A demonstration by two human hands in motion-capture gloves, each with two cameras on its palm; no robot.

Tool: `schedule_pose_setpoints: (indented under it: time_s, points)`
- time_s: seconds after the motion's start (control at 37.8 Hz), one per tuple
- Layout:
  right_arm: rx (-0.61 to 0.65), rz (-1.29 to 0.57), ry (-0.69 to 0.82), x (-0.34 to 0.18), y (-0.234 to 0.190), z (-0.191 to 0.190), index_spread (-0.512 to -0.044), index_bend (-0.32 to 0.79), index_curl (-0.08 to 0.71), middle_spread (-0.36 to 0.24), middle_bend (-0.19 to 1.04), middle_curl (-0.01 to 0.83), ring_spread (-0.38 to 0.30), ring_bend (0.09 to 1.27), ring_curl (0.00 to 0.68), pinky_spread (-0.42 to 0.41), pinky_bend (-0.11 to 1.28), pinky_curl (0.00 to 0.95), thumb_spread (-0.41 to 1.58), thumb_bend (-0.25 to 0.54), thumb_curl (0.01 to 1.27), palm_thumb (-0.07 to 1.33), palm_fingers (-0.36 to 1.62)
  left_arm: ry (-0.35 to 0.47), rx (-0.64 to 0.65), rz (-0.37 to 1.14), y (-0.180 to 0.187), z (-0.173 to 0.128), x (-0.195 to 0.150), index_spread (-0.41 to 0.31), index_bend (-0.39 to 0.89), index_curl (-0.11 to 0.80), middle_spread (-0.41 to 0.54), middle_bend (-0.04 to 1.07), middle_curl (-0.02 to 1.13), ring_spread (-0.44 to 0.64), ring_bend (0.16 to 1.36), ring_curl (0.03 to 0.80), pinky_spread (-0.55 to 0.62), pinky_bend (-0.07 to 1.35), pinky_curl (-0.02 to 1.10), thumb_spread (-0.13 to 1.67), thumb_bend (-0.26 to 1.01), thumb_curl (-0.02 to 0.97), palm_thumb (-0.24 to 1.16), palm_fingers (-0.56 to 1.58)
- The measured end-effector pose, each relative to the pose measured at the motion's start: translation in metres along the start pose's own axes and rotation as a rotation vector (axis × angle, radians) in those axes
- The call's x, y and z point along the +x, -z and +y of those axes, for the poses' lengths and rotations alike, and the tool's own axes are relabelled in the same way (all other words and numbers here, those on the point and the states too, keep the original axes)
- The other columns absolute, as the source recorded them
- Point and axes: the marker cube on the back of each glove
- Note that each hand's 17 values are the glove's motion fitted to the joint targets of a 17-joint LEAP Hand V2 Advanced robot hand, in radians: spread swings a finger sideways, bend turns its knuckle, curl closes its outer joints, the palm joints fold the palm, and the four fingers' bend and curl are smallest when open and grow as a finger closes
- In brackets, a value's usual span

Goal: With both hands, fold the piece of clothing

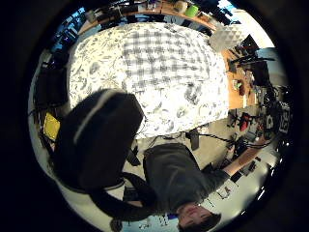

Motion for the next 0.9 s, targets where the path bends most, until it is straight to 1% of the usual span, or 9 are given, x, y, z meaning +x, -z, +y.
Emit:
schedule_pose_setpoints:
  time_s: [0.13,0.21,0.37,0.45,0.5,0.58,0.66,0.82,0.9]
  points:
    - [-0.010,0.025,-0.001,-0.002,-0.002,0.002,-0.329,0.14,0.221,0.001,0.19,0.257,0.116,0.36,0.227,0.222,0.49,0.287,1.45,0.165,0.09,0.31,0.32,-0.041,0.058,-0.061,-0.023,-0.014,0.014,-0.018,0.13,0.169,0.152,0.17,0.19,0.15,0.70,0.280,0.22,0.62,0.30,1.15,0.00,0.128,0.14,0.15]
    - [0.005,0.022,0.018,-0.005,-0.003,0.002,-0.326,0.15,0.229,0.000,0.20,0.268,0.110,0.37,0.236,0.224,0.48,0.292,1.48,0.188,0.10,0.35,0.34,-0.083,0.047,-0.064,-0.053,-0.035,0.032,-0.042,0.18,0.195,0.099,0.19,0.21,0.09,0.70,0.280,0.18,0.59,0.30,1.13,0.01,0.154,0.20,0.24]
    - [-0.019,0.020,0.017,0.003,-0.013,-0.003,-0.324,0.15,0.244,-0.009,0.19,0.289,0.095,0.37,0.247,0.221,0.47,0.299,1.53,0.211,0.11,0.39,0.36,-0.160,-0.012,0.002,-0.118,-0.070,0.066,-0.061,0.16,0.229,0.065,0.16,0.23,0.06,0.68,0.290,0.14,0.57,0.31,1.07,-0.01,0.184,0.24,0.24]
    - [-0.028,0.003,0.019,0.008,-0.020,-0.005,-0.324,0.14,0.250,-0.010,0.19,0.296,0.092,0.37,0.254,0.220,0.46,0.304,1.54,0.215,0.11,0.40,0.36,-0.172,0.014,0.032,-0.137,-0.073,0.082,-0.083,0.29,0.282,0.029,0.18,0.24,0.04,0.63,0.276,0.13,0.51,0.29,1.13,0.07,0.219,0.38,0.35]
    - [-0.033,-0.006,0.018,0.010,-0.024,-0.004,-0.324,0.14,0.254,-0.011,0.19,0.301,0.090,0.37,0.257,0.220,0.46,0.307,1.55,0.220,0.12,0.41,0.35,-0.198,-0.058,0.066,-0.146,-0.059,0.094,-0.094,0.34,0.307,0.007,0.18,0.24,0.02,0.60,0.268,0.12,0.48,0.28,1.15,0.09,0.240,0.44,0.40]
    - [-0.042,-0.008,0.016,0.015,-0.031,0.000,-0.324,0.14,0.258,-0.012,0.19,0.307,0.089,0.37,0.262,0.220,0.46,0.311,1.56,0.226,0.12,0.42,0.35,-0.157,-0.316,0.092,-0.169,-0.041,0.104,-0.103,0.34,0.327,-0.004,0.16,0.25,0.00,0.58,0.272,0.11,0.47,0.29,1.16,0.09,0.260,0.47,0.41]
    - [-0.049,-0.014,0.014,0.021,-0.036,0.004,-0.324,0.14,0.262,-0.013,0.19,0.312,0.087,0.37,0.266,0.221,0.46,0.315,1.56,0.229,0.12,0.42,0.35,-0.103,-0.467,0.070,-0.188,-0.040,0.106,-0.094,0.26,0.325,0.013,0.13,0.25,0.01,0.59,0.287,0.11,0.52,0.32,1.16,0.06,0.269,0.46,0.36]
    - [-0.039,-0.023,0.014,0.042,-0.056,-0.003,-0.322,0.14,0.268,-0.013,0.18,0.320,0.086,0.36,0.274,0.221,0.46,0.321,1.57,0.228,0.12,0.42,0.35,-0.006,-0.560,0.025,-0.219,-0.048,0.103,-0.049,0.06,0.278,0.053,0.13,0.25,0.03,0.64,0.309,0.10,0.65,0.36,1.09,-0.03,0.253,0.37,0.27]
    - [-0.041,-0.028,0.007,0.053,-0.068,-0.007,-0.321,0.14,0.269,-0.014,0.18,0.322,0.086,0.37,0.280,0.222,0.46,0.325,1.58,0.228,0.12,0.42,0.35,-0.036,-0.520,0.060,-0.228,-0.054,0.105,-0.031,0.06,0.256,0.071,0.14,0.25,0.05,0.66,0.319,0.10,0.69,0.37,1.06,-0.04,0.250,0.34,0.23]
